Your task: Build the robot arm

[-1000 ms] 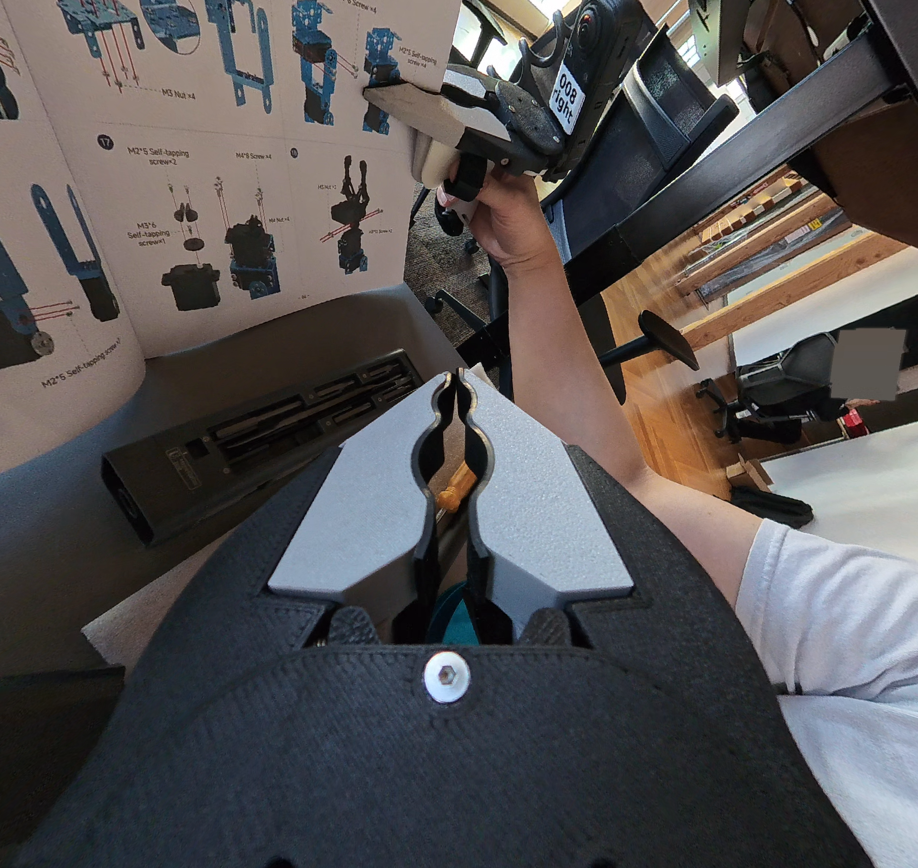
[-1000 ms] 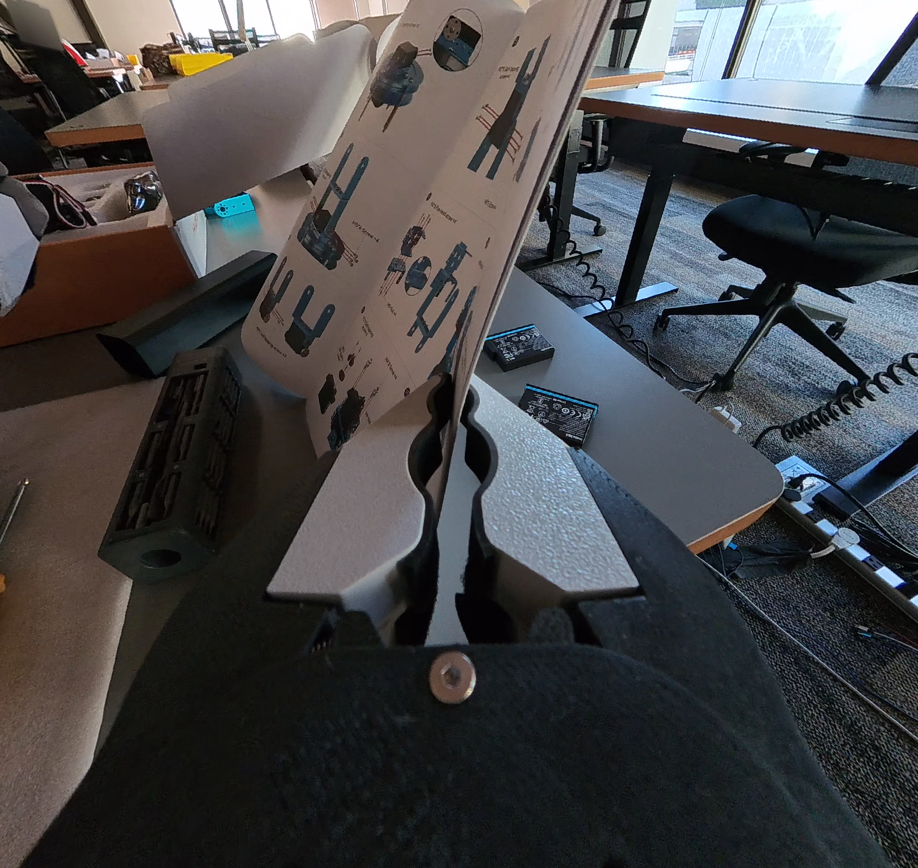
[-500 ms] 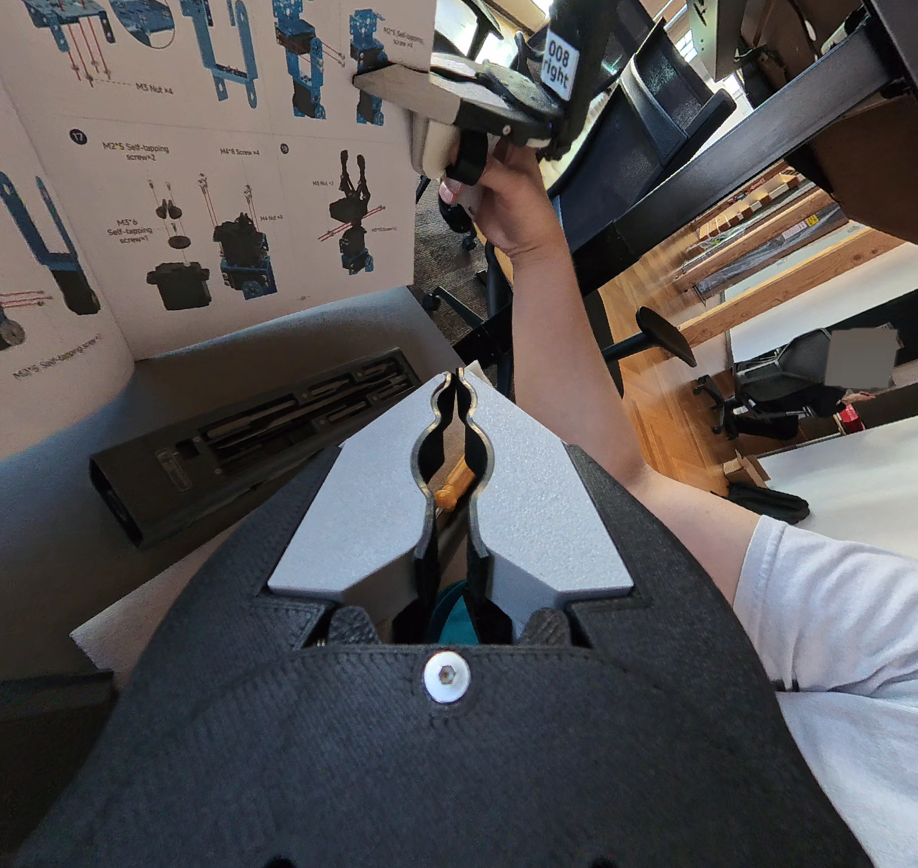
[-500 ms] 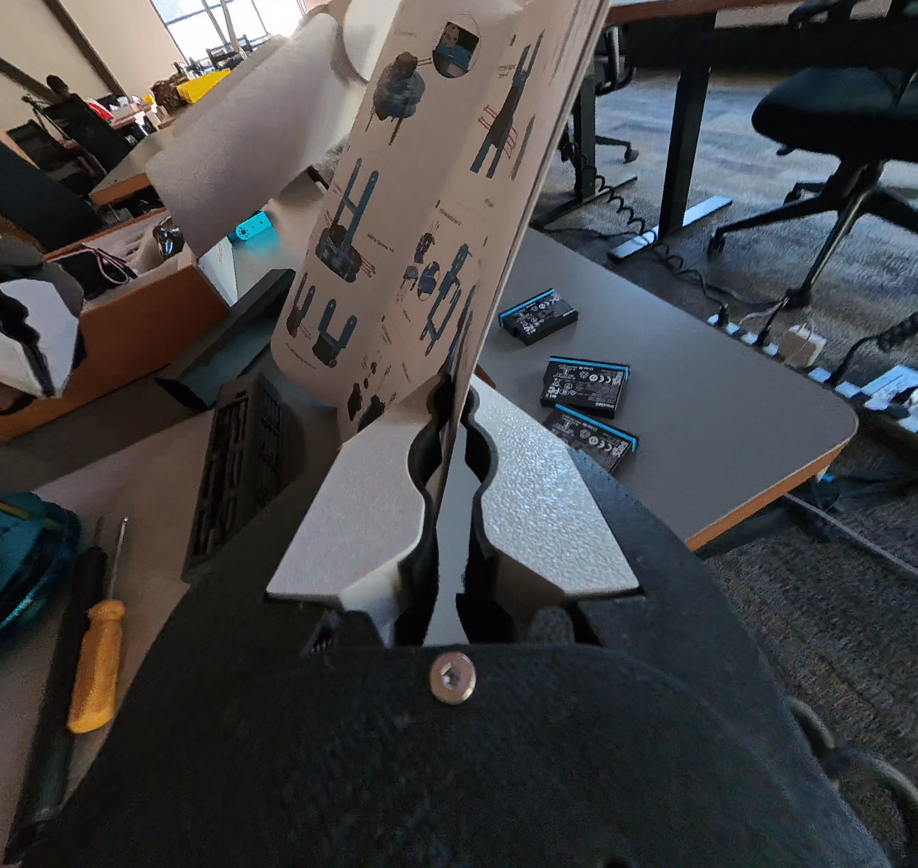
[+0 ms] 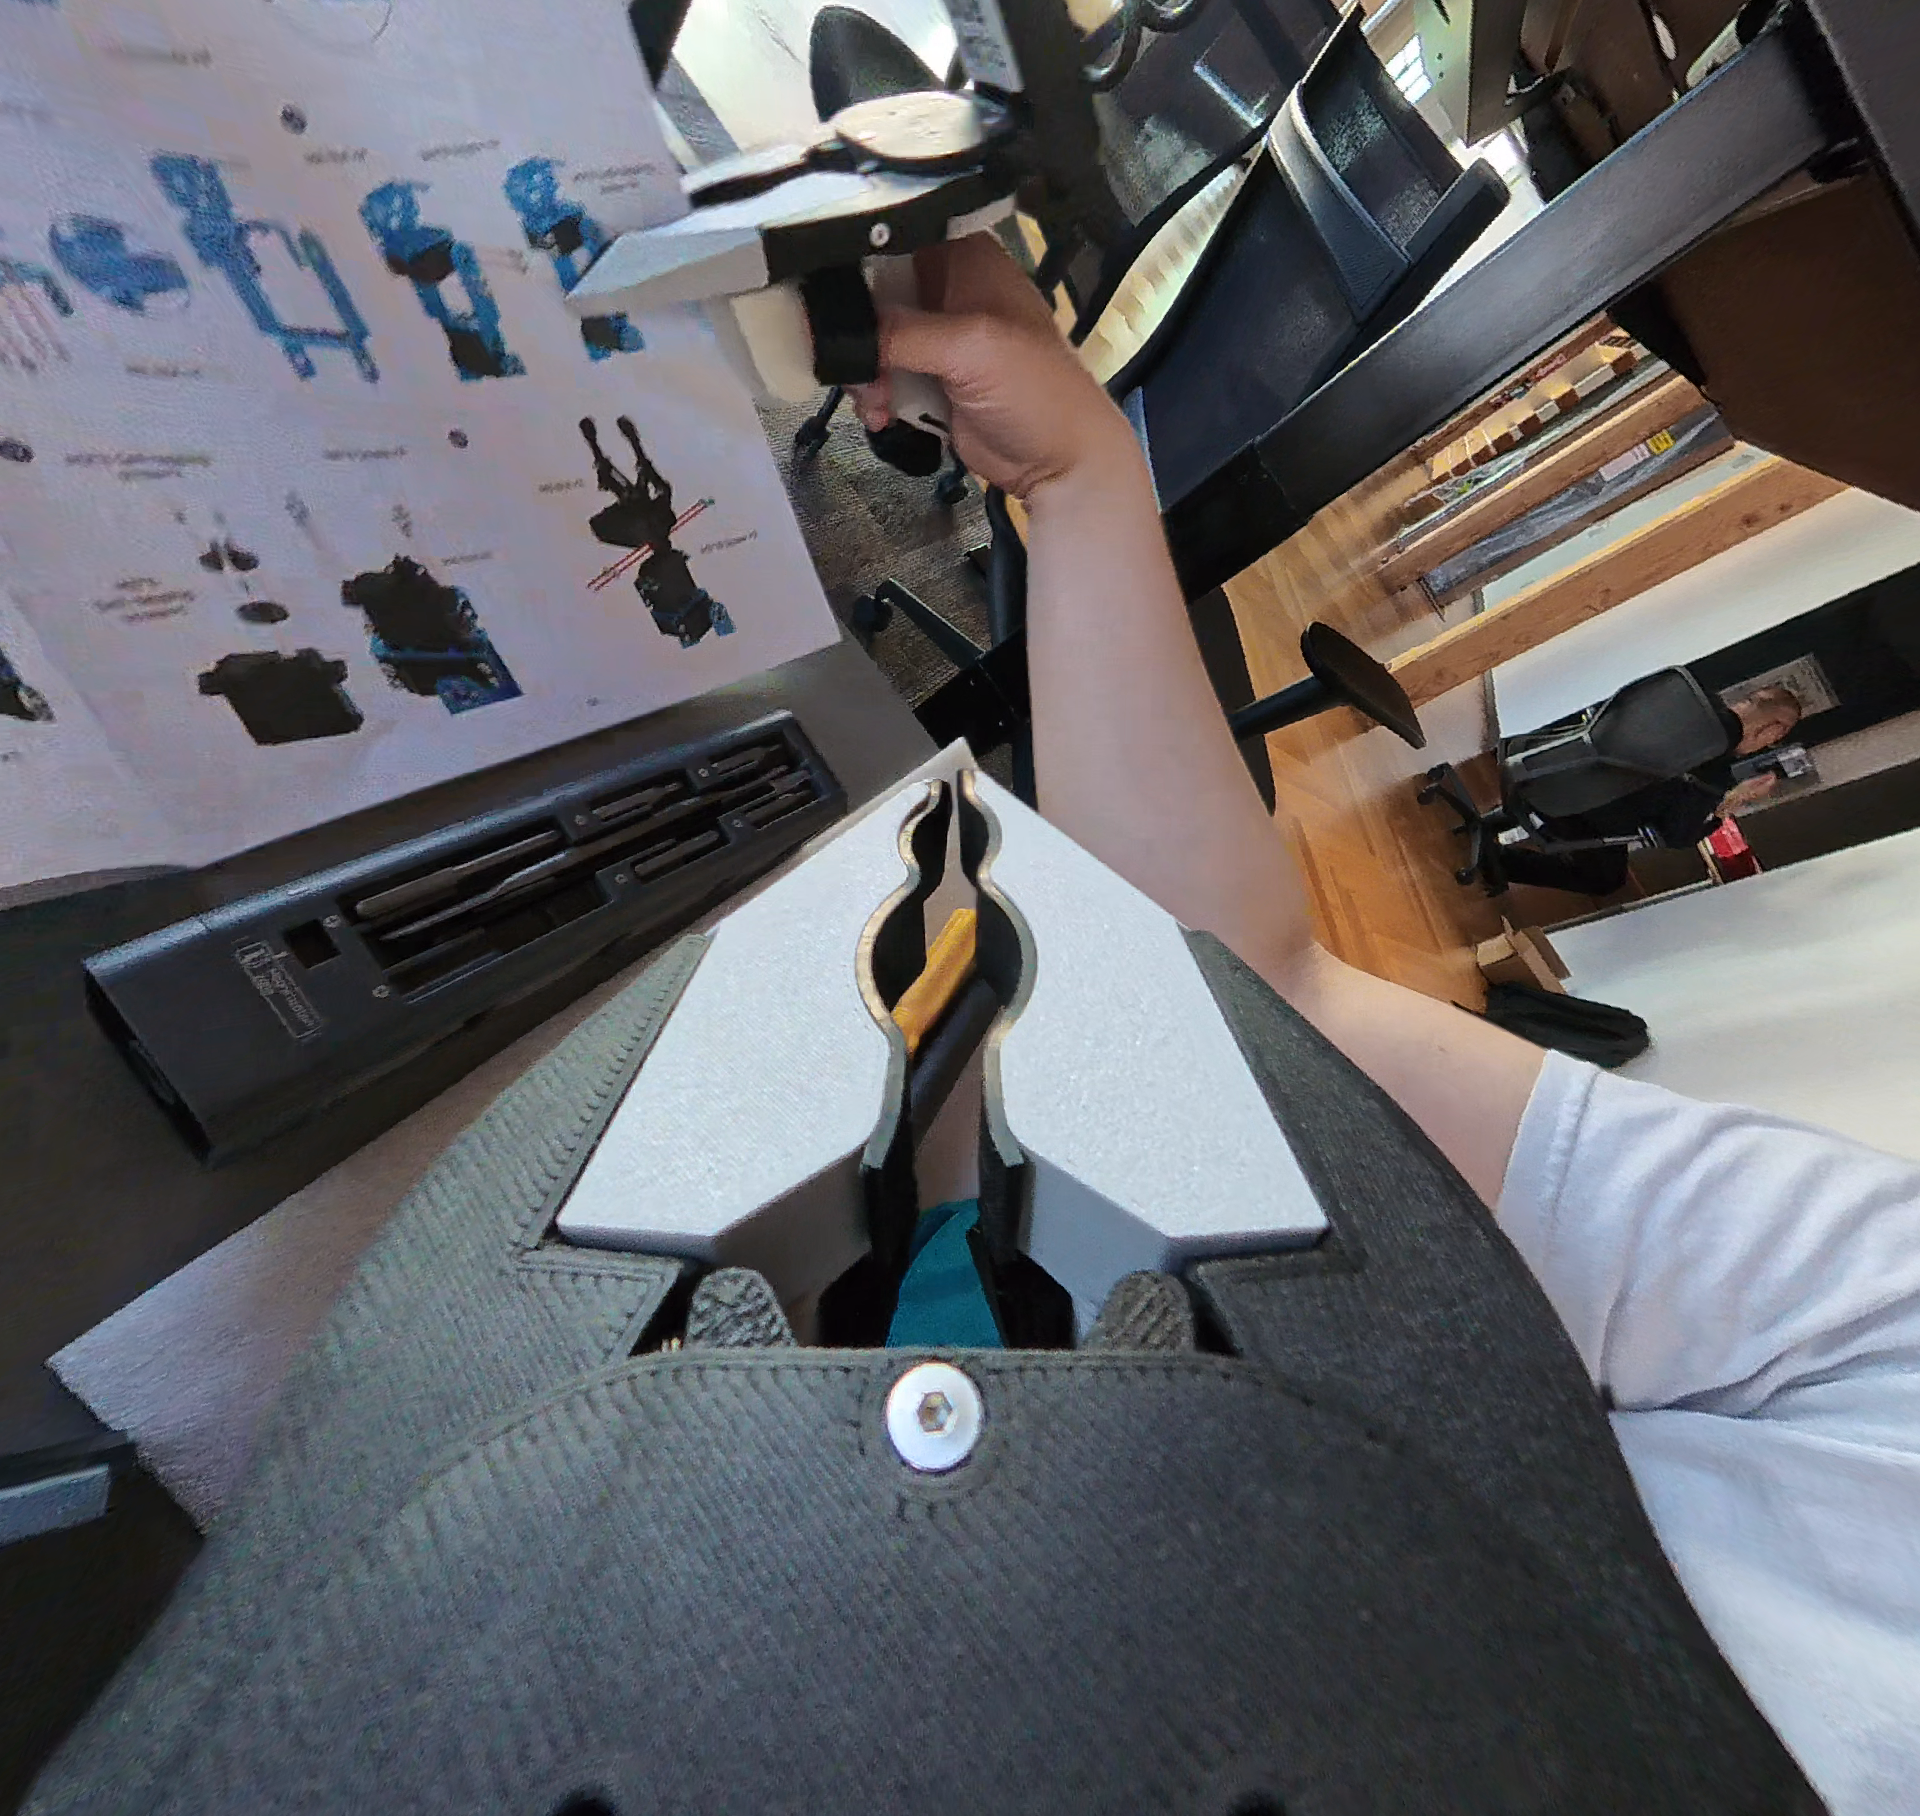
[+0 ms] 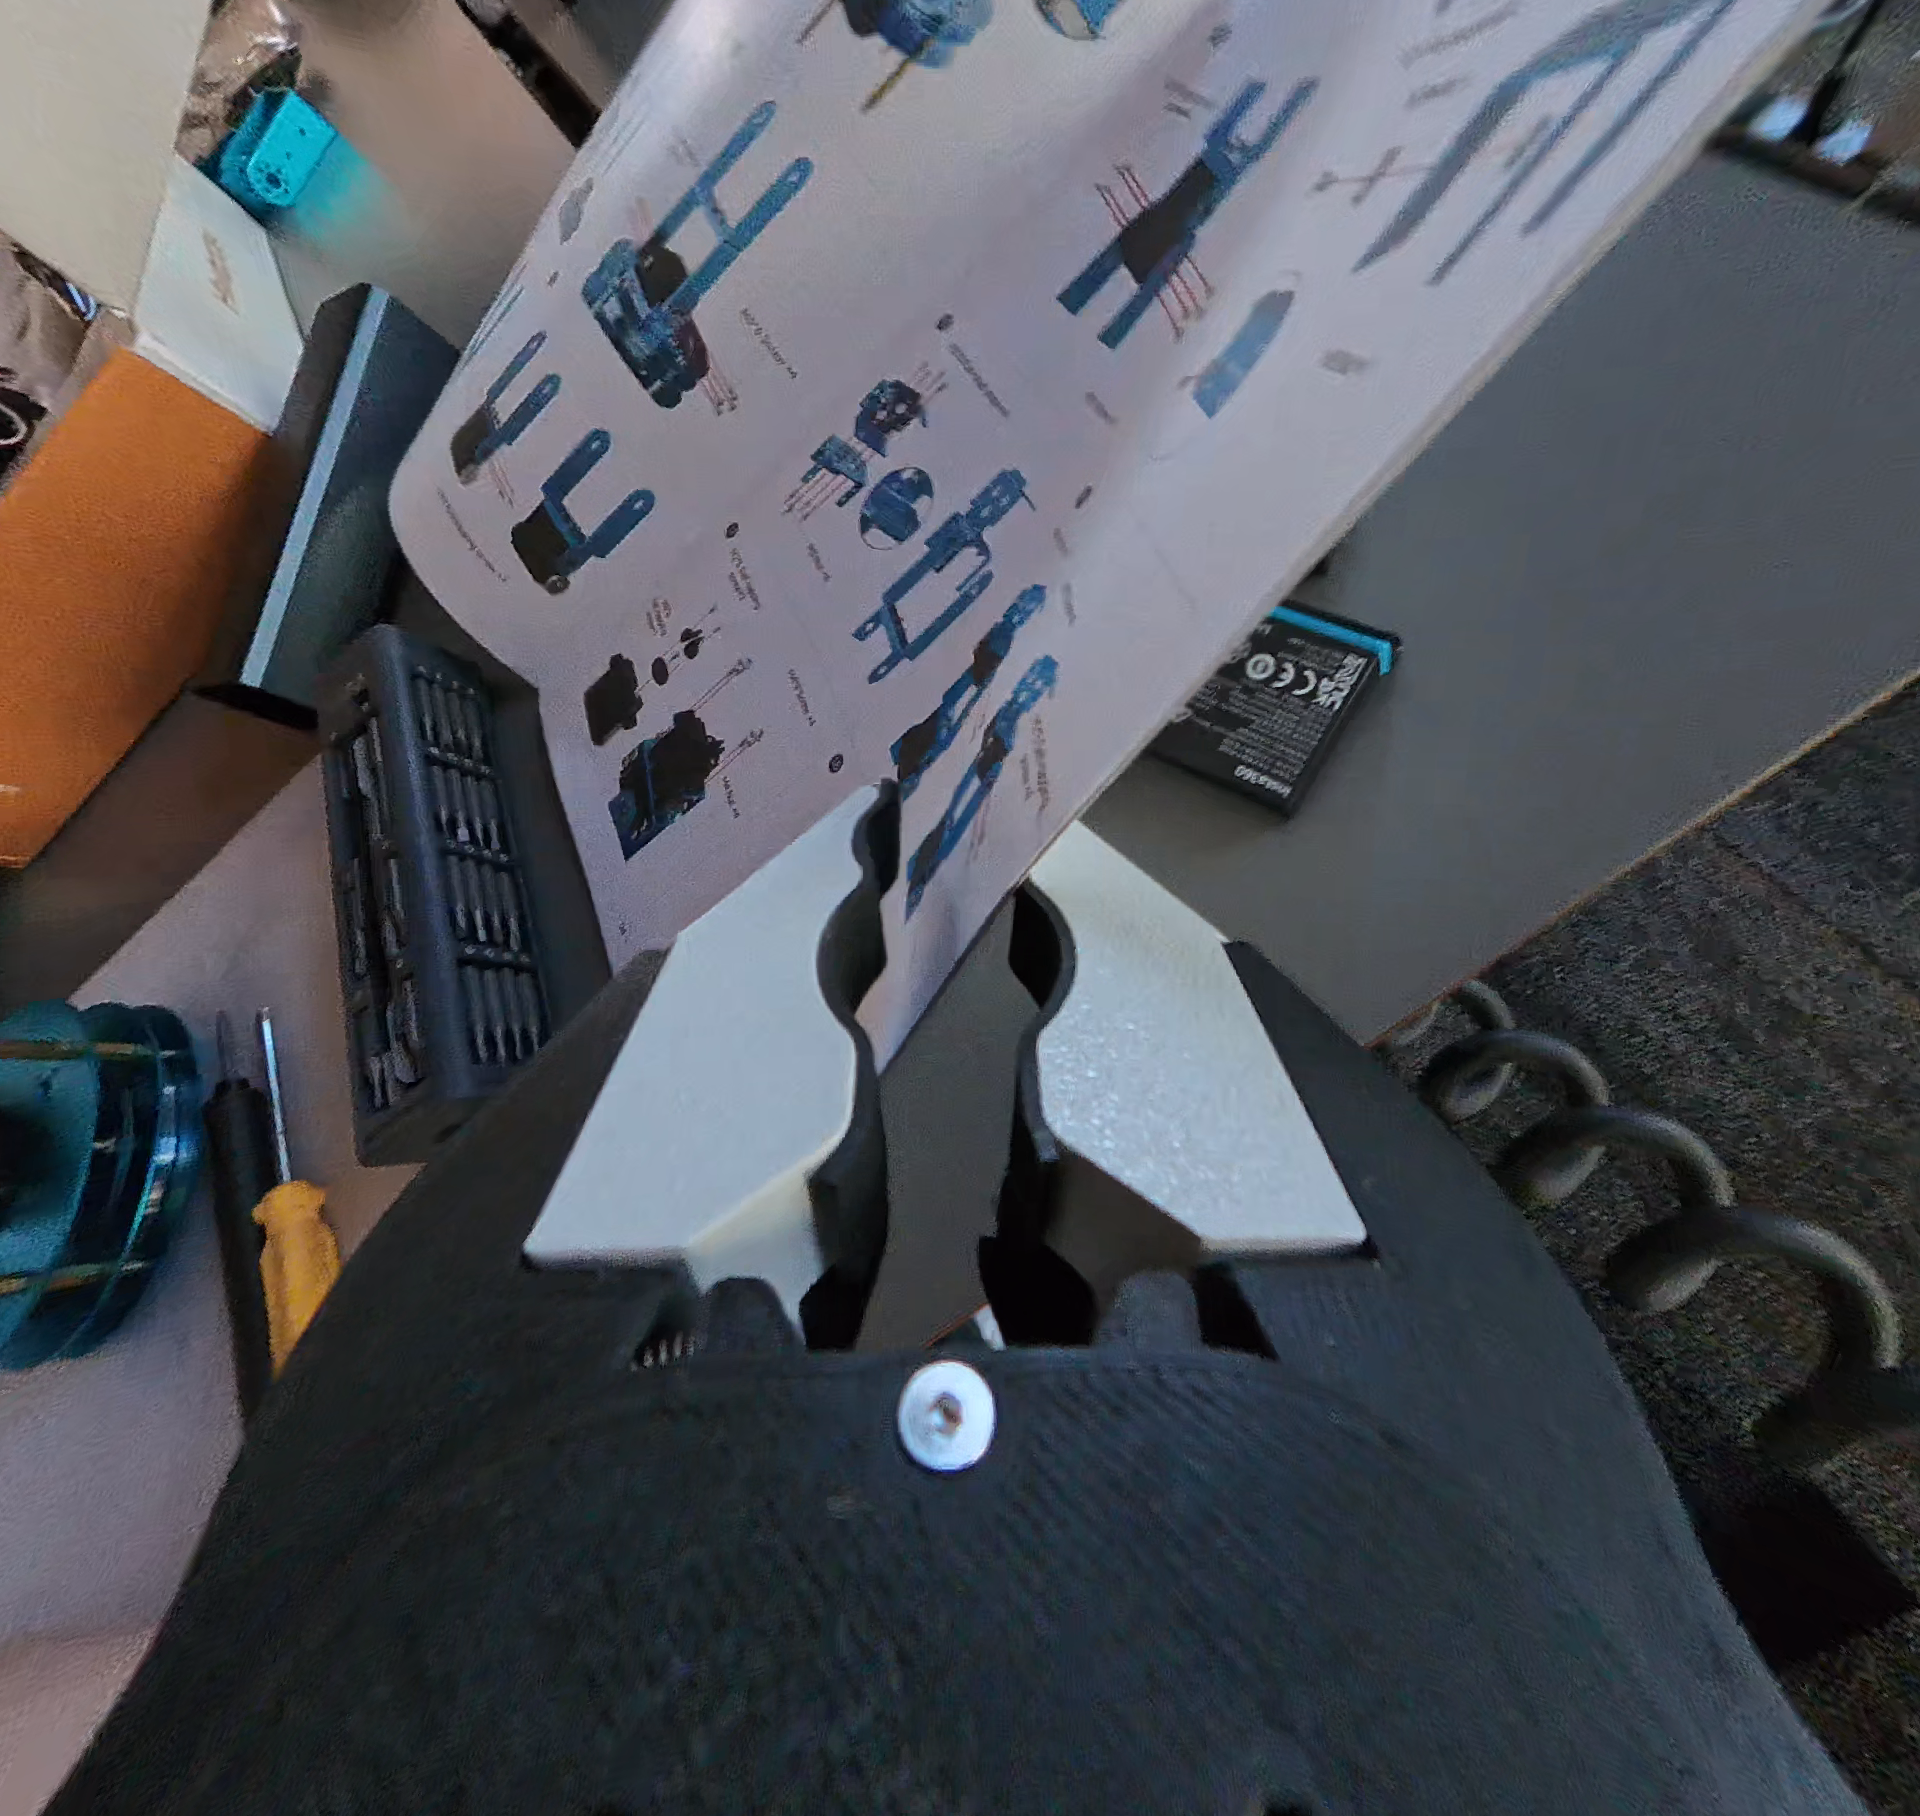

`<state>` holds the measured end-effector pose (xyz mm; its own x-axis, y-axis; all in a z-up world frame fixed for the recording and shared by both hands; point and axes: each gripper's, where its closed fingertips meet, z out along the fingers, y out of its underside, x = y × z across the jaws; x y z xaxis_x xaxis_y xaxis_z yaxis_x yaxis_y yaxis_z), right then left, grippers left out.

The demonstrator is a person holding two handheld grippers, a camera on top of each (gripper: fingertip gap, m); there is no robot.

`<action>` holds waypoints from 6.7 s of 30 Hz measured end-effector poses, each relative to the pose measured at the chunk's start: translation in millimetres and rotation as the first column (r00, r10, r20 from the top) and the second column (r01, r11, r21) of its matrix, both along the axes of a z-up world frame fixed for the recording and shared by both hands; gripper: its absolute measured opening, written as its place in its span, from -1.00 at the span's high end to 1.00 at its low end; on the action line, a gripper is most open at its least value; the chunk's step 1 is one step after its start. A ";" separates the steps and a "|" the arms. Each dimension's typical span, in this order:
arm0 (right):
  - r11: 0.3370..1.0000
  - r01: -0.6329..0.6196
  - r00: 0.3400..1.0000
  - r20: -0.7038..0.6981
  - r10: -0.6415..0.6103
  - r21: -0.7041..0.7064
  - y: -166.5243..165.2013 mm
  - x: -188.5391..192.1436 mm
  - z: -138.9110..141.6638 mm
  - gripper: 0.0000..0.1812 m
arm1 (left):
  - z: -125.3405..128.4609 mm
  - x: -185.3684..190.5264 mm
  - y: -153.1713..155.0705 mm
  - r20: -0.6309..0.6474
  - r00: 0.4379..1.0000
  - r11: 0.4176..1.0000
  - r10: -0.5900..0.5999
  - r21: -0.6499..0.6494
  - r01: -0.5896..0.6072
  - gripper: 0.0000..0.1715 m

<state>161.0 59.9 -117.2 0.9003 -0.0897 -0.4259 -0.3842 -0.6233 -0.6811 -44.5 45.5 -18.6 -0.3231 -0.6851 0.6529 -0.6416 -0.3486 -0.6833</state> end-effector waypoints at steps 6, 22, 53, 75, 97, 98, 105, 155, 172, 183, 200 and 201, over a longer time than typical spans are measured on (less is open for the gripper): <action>0.989 0.099 0.990 0.090 -0.109 0.109 -2.7 15.6 33.6 0.50 | 44.8 -17.0 0.8 0.093 0.995 0.997 -0.023 0.072 0.016 0.80; 0.959 -0.117 0.976 -0.148 0.159 0.260 -98.2 -297.2 68.4 0.31 | -6.4 -154.4 -0.7 0.044 0.998 0.999 -0.054 -0.001 0.054 0.47; 0.975 -0.211 0.757 -0.619 0.207 0.068 -81.8 -338.6 7.1 0.65 | -102.8 -167.7 1.1 -0.200 0.977 0.995 -0.067 -0.092 0.049 0.54; 0.780 -0.520 0.850 0.128 0.510 0.348 -99.7 -388.5 44.9 0.66 | -63.3 -218.8 -47.2 0.127 0.888 0.889 -0.442 0.196 0.414 0.56; 0.867 -0.497 0.121 0.986 0.112 -0.038 -96.0 -346.6 72.0 0.67 | -40.7 -166.1 -27.9 0.010 0.761 -0.140 -0.648 0.981 -0.133 0.62; 0.871 -0.489 0.081 0.993 0.086 -0.035 -97.2 -345.0 72.2 0.68 | -40.4 -162.3 -28.7 0.037 0.753 -0.148 -0.657 0.973 -0.177 0.62; 0.906 -0.423 -0.095 0.995 -0.008 -0.033 -105.2 -330.6 79.2 0.67 | -32.8 -142.6 -34.2 0.064 0.728 -0.266 -0.683 0.906 -0.329 0.61; 0.899 -0.427 -0.337 0.940 -0.058 -0.098 -136.4 -366.0 42.5 0.66 | -71.1 -160.5 -70.2 0.048 0.588 -0.368 -0.808 0.738 -0.565 0.57; 0.894 -0.427 -0.363 0.932 -0.028 -0.139 -145.7 -373.7 35.8 0.67 | -74.9 -167.2 -76.9 0.019 0.579 -0.415 -0.815 0.678 -0.607 0.56; 0.908 -0.409 -0.364 0.929 -0.067 -0.095 -152.5 -379.2 30.5 0.66 | -75.3 -171.2 -80.5 0.012 0.544 -0.431 -0.839 0.596 -0.677 0.54; 0.921 -0.345 0.226 0.968 -0.107 0.182 -173.1 -371.9 51.5 0.52 | -40.3 -203.8 -64.3 0.225 0.680 -0.151 -0.698 0.882 -0.447 0.36; 0.902 -0.338 0.371 0.919 -0.134 0.268 -175.5 -374.8 60.3 0.54 | -31.7 -209.5 -69.0 0.279 0.684 -0.049 -0.674 0.907 -0.419 0.42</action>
<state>-213.8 -115.6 -56.9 0.7329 -0.0265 0.6798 0.6571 -0.2312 -0.7175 -254.1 -23.5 -50.2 -0.3245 -0.2297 -0.9176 0.1159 0.9531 -0.2796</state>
